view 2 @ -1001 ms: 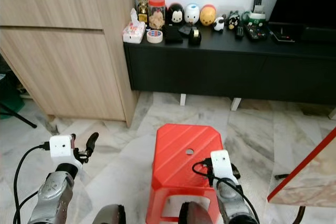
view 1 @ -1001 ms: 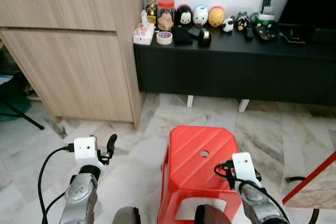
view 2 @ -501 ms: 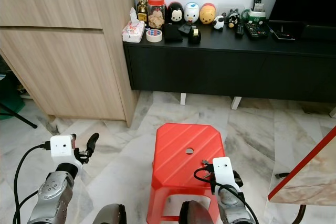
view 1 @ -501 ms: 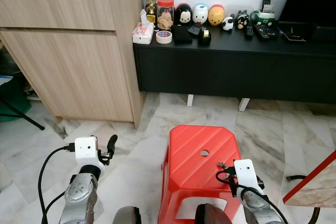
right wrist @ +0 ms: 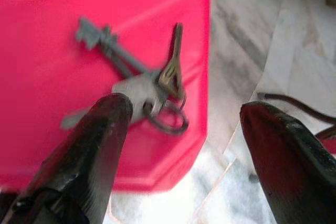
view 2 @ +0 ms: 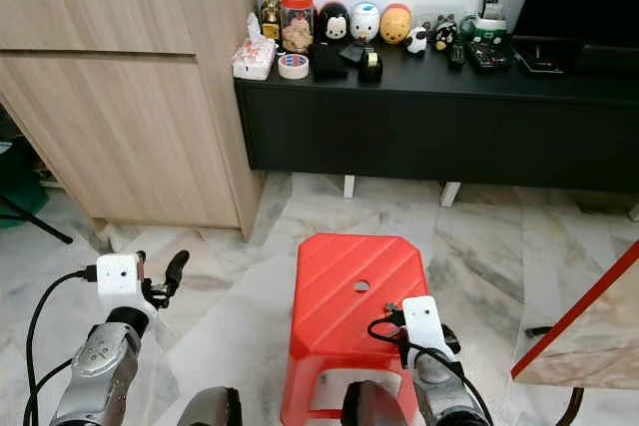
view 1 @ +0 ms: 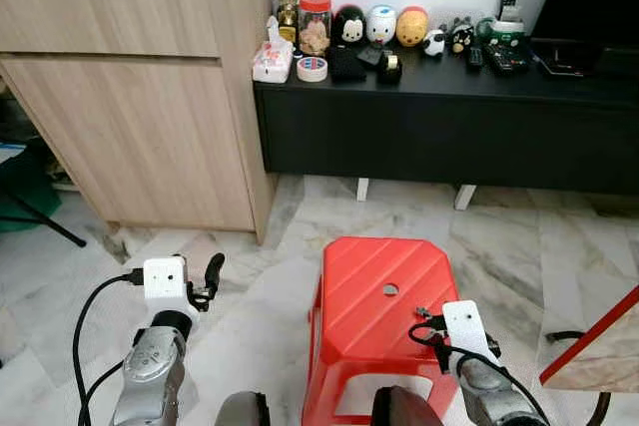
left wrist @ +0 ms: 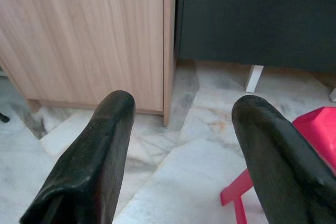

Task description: Hang keys on a hook

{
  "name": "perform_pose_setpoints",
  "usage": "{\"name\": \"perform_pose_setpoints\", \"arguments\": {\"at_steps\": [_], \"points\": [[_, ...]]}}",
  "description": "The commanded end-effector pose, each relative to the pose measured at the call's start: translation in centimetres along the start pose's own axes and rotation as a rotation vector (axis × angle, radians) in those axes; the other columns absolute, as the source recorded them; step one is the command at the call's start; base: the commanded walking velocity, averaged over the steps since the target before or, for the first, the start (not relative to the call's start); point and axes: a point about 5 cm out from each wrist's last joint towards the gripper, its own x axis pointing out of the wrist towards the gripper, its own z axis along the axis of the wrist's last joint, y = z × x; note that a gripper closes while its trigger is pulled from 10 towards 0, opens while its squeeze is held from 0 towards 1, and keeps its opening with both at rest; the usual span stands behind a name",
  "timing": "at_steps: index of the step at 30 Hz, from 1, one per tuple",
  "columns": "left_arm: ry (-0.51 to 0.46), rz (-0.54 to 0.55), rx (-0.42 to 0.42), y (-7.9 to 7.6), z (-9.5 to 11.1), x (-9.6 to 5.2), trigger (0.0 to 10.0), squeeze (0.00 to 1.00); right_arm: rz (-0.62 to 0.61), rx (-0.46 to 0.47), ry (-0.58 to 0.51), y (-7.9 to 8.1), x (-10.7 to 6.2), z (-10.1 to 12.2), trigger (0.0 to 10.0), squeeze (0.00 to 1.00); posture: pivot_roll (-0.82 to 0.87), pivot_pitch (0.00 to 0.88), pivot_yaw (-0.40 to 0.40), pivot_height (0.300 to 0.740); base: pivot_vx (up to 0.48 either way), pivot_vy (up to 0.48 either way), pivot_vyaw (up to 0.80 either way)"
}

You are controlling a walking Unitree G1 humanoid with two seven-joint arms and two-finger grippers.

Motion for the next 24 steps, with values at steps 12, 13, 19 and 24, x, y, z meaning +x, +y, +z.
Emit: {"name": "perform_pose_setpoints", "arguments": {"at_steps": [12,13,19,24], "points": [[-0.043,-0.009,0.011,-0.2,1.6,1.2,10.0,0.00,-0.027,0.002,0.010,0.0,0.0,-0.4,10.0,0.00,0.08,0.104,-0.039,0.607,0.000,0.000,0.00],[-0.045,-0.012,0.011,-0.3,1.7,1.1,10.0,0.00,-0.042,0.013,0.011,-0.1,-0.1,-0.6,10.0,0.00,0.09,0.108,-0.038,0.607,0.000,0.000,0.00],[-0.041,-0.018,0.013,-0.3,1.5,0.8,10.0,0.00,-0.048,0.031,0.010,-0.1,-0.1,-0.9,10.0,0.00,0.09,0.121,-0.033,0.607,0.000,0.000,0.00],[-0.029,-0.015,0.029,0.0,1.4,0.5,10.0,0.00,-0.036,0.033,0.025,0.4,-0.2,-1.2,10.0,0.00,0.10,0.129,-0.029,0.607,0.000,0.000,0.00]]}}
